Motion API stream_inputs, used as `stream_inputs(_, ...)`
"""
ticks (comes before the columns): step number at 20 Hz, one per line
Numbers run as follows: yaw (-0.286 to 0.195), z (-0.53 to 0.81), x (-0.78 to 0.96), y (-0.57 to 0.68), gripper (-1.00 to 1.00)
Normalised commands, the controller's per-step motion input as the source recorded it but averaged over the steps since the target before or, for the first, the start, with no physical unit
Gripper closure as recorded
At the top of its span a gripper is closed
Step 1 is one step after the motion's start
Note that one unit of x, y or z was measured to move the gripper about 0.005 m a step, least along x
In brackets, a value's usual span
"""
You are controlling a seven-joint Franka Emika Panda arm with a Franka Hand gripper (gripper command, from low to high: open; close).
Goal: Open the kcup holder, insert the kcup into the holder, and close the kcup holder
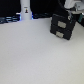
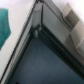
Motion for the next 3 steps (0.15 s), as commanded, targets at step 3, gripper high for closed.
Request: stream_inputs(3, 0.003, 0.0, 0.0, -0.04, -1.0)
